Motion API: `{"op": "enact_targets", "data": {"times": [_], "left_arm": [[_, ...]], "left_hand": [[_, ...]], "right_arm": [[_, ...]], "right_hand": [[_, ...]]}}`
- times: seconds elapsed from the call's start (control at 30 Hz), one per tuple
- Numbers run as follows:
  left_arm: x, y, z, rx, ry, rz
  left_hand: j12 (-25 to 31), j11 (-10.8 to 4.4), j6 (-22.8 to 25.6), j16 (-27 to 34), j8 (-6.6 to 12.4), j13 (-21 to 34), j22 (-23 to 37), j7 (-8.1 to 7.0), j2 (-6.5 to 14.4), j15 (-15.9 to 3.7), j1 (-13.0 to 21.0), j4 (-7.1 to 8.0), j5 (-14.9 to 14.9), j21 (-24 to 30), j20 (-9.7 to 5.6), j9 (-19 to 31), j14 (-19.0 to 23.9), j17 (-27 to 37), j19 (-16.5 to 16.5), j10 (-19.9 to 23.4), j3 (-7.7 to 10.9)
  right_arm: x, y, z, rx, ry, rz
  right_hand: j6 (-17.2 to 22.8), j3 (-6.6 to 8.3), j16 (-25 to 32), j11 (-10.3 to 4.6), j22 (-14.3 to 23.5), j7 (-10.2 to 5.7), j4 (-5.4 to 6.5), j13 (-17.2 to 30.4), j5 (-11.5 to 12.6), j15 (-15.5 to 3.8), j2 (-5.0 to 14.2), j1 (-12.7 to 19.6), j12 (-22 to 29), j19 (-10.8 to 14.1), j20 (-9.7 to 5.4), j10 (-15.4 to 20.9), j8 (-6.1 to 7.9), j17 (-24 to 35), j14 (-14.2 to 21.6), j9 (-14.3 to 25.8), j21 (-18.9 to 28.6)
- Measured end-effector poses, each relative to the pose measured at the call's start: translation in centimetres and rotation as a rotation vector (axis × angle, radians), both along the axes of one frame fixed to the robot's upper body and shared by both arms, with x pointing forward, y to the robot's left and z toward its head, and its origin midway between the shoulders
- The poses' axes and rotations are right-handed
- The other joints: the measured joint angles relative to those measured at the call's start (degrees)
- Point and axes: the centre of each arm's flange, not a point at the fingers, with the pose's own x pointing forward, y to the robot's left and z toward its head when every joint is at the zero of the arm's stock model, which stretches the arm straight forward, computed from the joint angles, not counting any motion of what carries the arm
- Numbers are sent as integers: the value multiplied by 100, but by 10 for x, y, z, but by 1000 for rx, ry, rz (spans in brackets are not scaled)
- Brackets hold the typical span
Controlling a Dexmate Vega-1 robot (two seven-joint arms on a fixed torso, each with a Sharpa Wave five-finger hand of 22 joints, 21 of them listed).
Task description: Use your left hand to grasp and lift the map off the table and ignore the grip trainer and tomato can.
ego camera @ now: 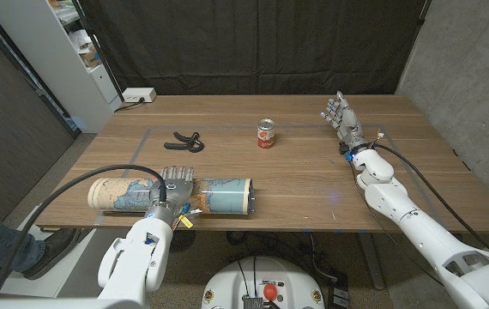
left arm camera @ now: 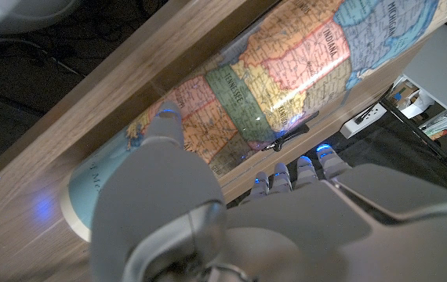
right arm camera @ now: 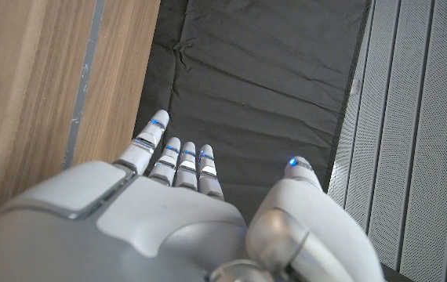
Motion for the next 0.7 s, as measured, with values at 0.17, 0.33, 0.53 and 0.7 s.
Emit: {"op": "enact_targets", "data": {"times": [0.17, 0.33, 0.53, 0.7], "left_arm": [[2, -1, 0, 1, 3, 4], [4, -2, 0, 6, 0, 12], [6, -3, 1, 9, -8, 19], [9, -3, 2, 7, -10, 23]], "left_hand": [[0, 0, 0, 0, 0, 0, 0, 0, 0, 0, 0, 0, 0, 0, 0, 0, 0, 0, 0, 0, 0], [0, 0, 0, 0, 0, 0, 0, 0, 22, 0, 22, 0, 0, 0, 0, 0, 0, 0, 0, 0, 0], [0, 0, 0, 0, 0, 0, 0, 0, 22, 0, 22, 0, -41, 0, 0, 0, 0, 0, 0, 0, 0], [0, 0, 0, 0, 0, 0, 0, 0, 22, 0, 22, 0, -45, 0, 0, 0, 0, 0, 0, 0, 0]], "right_arm": [[1, 0, -1, -1, 3, -1], [2, -1, -1, -3, 5, -1], [3, -2, -1, -3, 4, -2], [3, -4, 0, -2, 4, -5]], "right_hand": [[0, -17, 0, 31, 0, 0, -17, 0, 0, 0, 0, 0, 0, 0, 0, 32, 0, 0, 0, 0, 0], [3, -17, 0, 31, 0, -3, -17, 0, 0, 0, 0, 0, 0, 0, 0, 32, 0, 0, 0, 0, -44], [32, -17, 0, 31, 0, -31, -17, 0, 0, 0, 0, 0, 0, 0, 0, 32, 0, 0, 0, 0, -44], [31, -17, 0, 31, 0, -31, -17, 0, 0, 0, 0, 0, 0, 0, 0, 32, 0, 0, 0, 0, -44]]}}
